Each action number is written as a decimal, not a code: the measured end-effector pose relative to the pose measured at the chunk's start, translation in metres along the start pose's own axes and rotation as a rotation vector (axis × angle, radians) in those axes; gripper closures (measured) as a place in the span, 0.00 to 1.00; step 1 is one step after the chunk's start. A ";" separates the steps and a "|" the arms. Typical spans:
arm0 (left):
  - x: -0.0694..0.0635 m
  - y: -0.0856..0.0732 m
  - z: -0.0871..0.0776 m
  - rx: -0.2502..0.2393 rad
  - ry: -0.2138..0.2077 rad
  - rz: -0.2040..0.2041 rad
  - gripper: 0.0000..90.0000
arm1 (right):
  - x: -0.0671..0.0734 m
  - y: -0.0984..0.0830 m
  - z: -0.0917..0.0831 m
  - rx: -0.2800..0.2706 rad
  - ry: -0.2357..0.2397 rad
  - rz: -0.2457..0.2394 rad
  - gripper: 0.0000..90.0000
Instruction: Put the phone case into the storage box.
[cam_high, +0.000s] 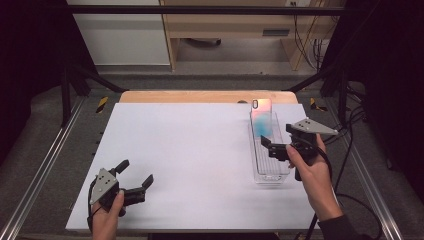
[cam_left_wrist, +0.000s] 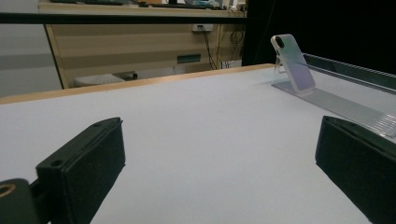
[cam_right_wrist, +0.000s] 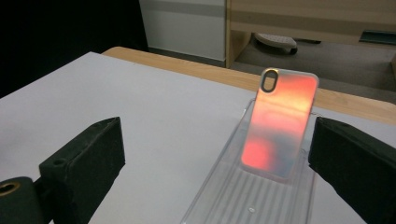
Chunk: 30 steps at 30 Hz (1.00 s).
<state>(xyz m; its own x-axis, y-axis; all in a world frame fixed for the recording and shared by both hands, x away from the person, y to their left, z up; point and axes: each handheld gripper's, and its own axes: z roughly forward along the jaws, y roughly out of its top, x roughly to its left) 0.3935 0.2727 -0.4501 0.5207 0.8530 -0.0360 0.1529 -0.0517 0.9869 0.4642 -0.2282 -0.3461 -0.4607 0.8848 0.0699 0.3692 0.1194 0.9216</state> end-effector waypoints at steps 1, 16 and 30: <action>0.002 0.000 -0.001 -0.001 0.005 -0.004 0.01 | -0.002 -0.002 -0.002 -0.008 -0.003 0.008 0.04; 0.009 -0.001 -0.006 0.008 0.008 -0.006 0.01 | -0.027 -0.021 -0.024 -0.057 -0.043 0.052 0.04; 0.005 -0.003 -0.012 0.012 0.013 -0.001 0.01 | -0.046 -0.046 -0.049 -0.112 -0.078 0.061 0.04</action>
<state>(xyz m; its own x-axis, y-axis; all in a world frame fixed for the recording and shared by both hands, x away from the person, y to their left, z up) 0.3855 0.2835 -0.4518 0.5098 0.8596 -0.0349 0.1639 -0.0572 0.9848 0.4289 -0.2960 -0.3729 -0.3750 0.9215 0.1010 0.3003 0.0177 0.9537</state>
